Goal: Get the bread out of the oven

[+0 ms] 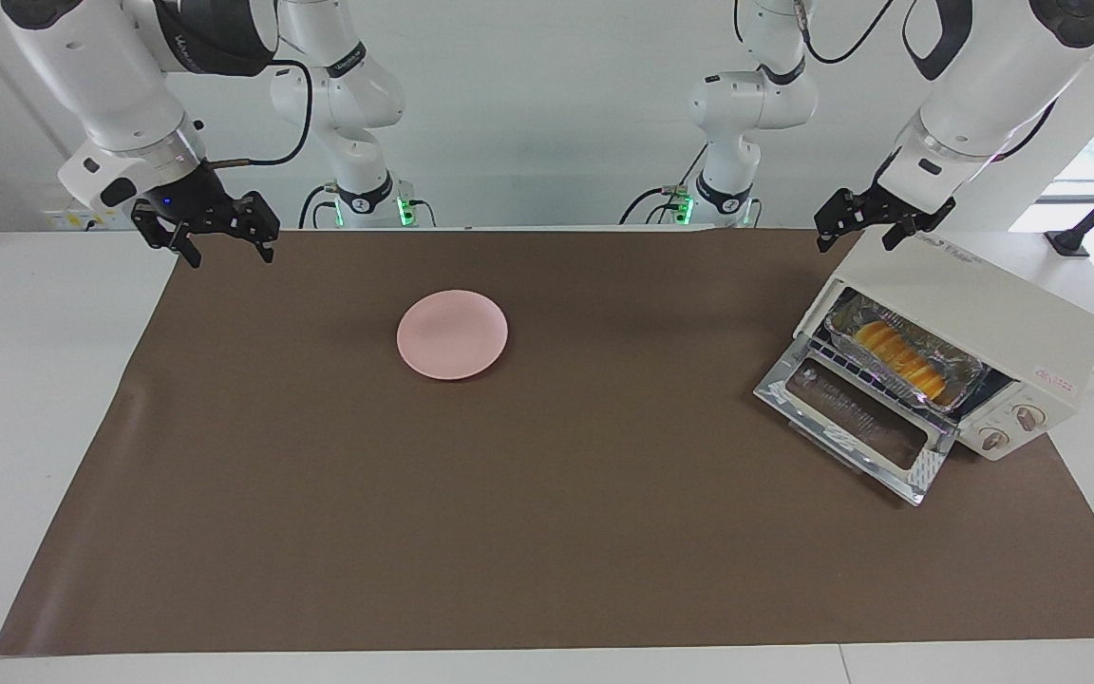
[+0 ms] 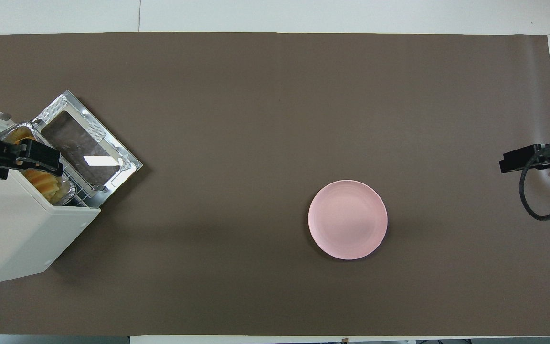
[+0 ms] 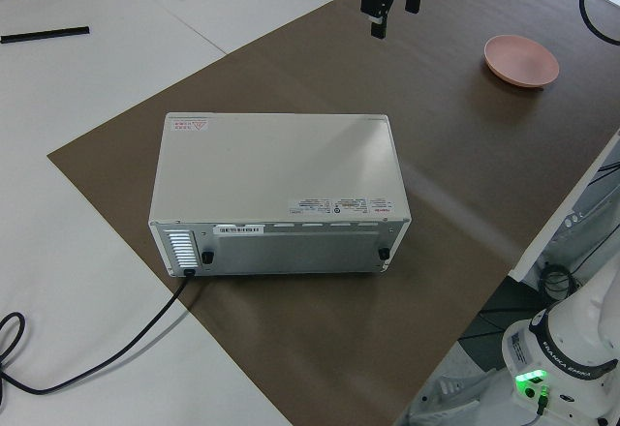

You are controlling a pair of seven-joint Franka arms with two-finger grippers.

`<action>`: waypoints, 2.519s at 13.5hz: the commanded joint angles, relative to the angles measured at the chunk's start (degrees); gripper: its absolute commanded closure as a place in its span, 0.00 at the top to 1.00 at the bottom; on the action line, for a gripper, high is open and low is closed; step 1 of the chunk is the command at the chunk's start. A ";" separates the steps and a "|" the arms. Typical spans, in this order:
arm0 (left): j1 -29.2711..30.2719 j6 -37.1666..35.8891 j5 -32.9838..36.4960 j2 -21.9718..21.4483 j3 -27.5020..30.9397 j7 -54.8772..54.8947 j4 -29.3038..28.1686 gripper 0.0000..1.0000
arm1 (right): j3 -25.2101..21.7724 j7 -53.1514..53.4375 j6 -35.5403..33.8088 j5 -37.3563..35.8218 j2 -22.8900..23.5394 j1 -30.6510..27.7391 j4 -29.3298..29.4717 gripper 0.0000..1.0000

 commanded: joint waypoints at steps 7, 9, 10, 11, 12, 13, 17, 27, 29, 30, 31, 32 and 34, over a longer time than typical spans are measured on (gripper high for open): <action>1.00 0.91 0.76 -0.76 -0.09 -0.25 -0.94 1.00 | 0.32 0.73 -0.07 0.72 -1.38 -0.42 -1.45 1.00; 2.05 2.93 0.67 -0.06 0.26 -2.44 -0.67 1.00 | 0.32 0.73 -0.07 0.72 -1.38 -0.42 -1.45 1.00; 1.53 2.85 0.67 1.34 0.26 -7.07 -0.06 1.00 | 0.32 0.73 -0.07 0.72 -1.47 -0.42 -1.45 1.00; 1.35 2.85 0.67 4.31 0.09 -11.20 2.56 1.00 | 0.32 0.73 -0.07 0.72 -1.38 -0.42 -1.45 1.00; 1.09 2.58 0.67 7.56 0.17 -12.37 6.50 1.00 | 0.32 0.73 -0.07 0.72 -1.38 -0.42 -1.45 1.00; 0.91 1.36 0.84 11.68 0.26 -13.26 10.63 1.00 | 0.32 0.73 -0.07 0.72 -1.38 -0.42 -1.45 1.00; -2.26 5.44 8.74 24.20 0.96 -23.02 21.75 1.00 | 0.32 0.73 -0.07 0.72 -1.38 -0.42 -1.45 1.00; -1.64 23.41 14.56 18.50 3.08 -27.06 -4.53 1.00 | 0.32 0.73 -1.57 0.72 -1.47 -0.42 -1.45 1.00; -1.55 22.71 14.99 18.32 3.42 -27.06 -4.71 1.00 | 0.32 0.73 -1.57 0.72 -1.47 -0.42 -1.45 1.00; -1.81 22.45 16.56 18.23 3.60 -27.06 -4.80 1.00 | 0.32 0.73 -1.57 0.72 -1.47 -0.42 -1.45 1.00; -1.90 22.44 17.62 18.14 3.60 -27.06 -5.15 1.00 | 0.32 0.73 -1.57 0.72 -1.47 -0.42 -1.45 1.00; -1.64 22.36 17.63 17.71 3.60 -27.06 -5.85 1.00 | 0.32 0.73 -1.57 0.72 -1.47 -0.42 -1.45 1.00; -1.55 23.32 17.72 16.65 3.78 -27.41 -8.57 1.00 | 0.23 0.64 -1.57 0.72 -1.47 -0.60 -1.45 1.00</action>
